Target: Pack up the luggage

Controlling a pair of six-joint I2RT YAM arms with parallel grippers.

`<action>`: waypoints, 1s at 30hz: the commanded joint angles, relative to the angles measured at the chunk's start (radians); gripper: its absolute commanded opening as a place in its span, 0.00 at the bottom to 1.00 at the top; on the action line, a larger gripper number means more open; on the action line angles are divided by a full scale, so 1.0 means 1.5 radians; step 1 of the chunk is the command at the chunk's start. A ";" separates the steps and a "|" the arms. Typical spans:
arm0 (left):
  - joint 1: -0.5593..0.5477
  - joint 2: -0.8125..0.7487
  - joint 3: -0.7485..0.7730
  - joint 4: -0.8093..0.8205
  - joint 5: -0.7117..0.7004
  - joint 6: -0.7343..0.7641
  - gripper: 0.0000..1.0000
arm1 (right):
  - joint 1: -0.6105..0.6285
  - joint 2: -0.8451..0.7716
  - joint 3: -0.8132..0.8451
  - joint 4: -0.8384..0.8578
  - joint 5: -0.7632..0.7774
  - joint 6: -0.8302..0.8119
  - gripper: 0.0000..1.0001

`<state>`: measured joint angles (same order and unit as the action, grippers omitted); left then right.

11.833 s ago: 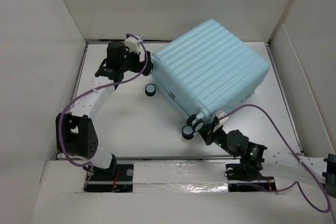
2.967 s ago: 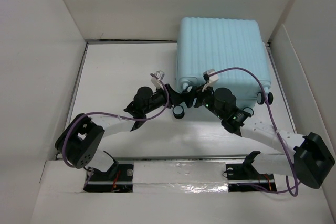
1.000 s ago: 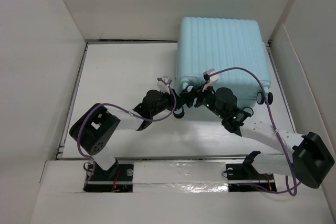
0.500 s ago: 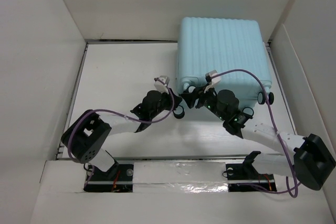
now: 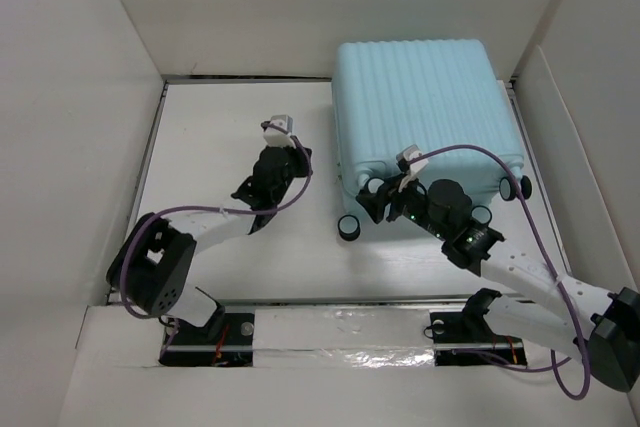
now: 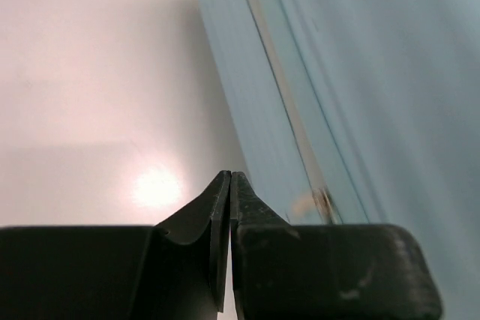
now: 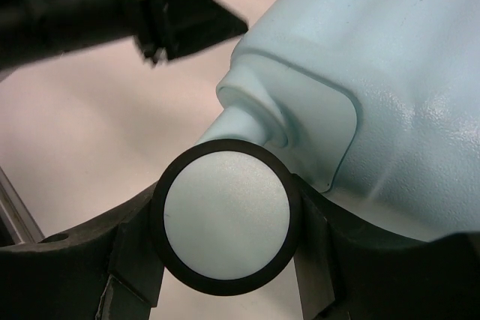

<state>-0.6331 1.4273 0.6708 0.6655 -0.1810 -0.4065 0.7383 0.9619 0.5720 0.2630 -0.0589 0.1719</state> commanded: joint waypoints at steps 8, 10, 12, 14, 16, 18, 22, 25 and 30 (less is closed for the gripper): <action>0.052 0.076 0.082 0.080 0.014 0.016 0.00 | 0.035 -0.027 0.021 -0.001 -0.111 -0.028 0.00; 0.052 0.044 0.027 0.121 0.083 0.017 0.00 | 0.035 -0.023 0.021 0.004 -0.105 -0.027 0.00; 0.052 0.013 -0.008 0.150 0.178 0.018 0.00 | 0.035 -0.023 0.024 0.003 -0.098 -0.028 0.00; 0.052 -0.003 -0.060 0.170 0.247 0.011 0.06 | 0.035 -0.028 0.026 0.003 -0.080 -0.027 0.00; 0.052 -0.016 -0.106 0.191 0.300 0.002 0.19 | 0.035 -0.036 0.026 -0.001 -0.071 -0.029 0.00; 0.052 -0.018 -0.127 0.218 0.366 0.000 0.31 | 0.019 -0.036 0.025 -0.005 -0.073 -0.030 0.00; 0.032 -0.003 -0.134 0.224 0.404 0.034 0.35 | 0.006 -0.029 0.018 0.004 -0.089 -0.028 0.00; 0.025 0.010 -0.122 0.227 0.409 0.043 0.35 | 0.006 -0.030 0.013 0.007 -0.092 -0.028 0.00; 0.025 0.042 -0.082 0.213 0.380 0.065 0.39 | 0.006 -0.034 0.010 0.005 -0.096 -0.027 0.00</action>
<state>-0.5957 1.4620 0.4831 0.9394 0.3820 -0.3542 0.7338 0.9344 0.5732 0.2169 -0.1032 0.1352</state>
